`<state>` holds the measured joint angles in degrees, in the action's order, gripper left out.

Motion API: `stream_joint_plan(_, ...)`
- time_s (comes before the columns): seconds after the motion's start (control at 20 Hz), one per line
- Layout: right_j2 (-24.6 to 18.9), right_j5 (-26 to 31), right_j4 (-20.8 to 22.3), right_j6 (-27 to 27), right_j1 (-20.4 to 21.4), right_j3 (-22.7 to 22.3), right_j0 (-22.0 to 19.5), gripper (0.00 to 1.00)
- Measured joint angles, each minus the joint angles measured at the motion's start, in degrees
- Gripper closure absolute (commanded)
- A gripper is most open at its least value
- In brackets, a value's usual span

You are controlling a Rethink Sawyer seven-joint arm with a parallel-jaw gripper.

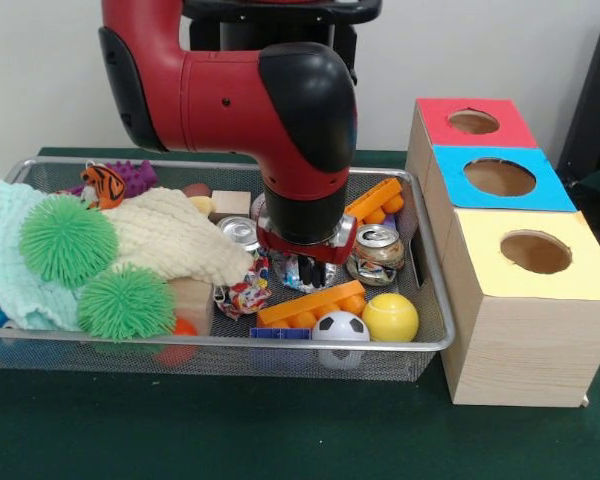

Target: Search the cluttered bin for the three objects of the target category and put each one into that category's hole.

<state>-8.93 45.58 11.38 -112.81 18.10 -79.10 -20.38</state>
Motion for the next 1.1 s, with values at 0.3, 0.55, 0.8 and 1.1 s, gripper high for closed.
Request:
stream_joint_plan(0.3,-0.74,2.61,-1.00,0.00,-0.04,-0.61,0.02,1.00)
stream_joint_plan(0.55,-0.74,3.87,-1.00,0.00,-0.19,-1.02,0.01,1.00)
stream_joint_plan(0.8,-0.74,4.02,-0.99,0.00,-0.19,-0.98,0.10,0.00)
stream_joint_plan(1.1,-0.74,4.00,-0.85,0.00,-0.54,-0.63,0.81,0.00)
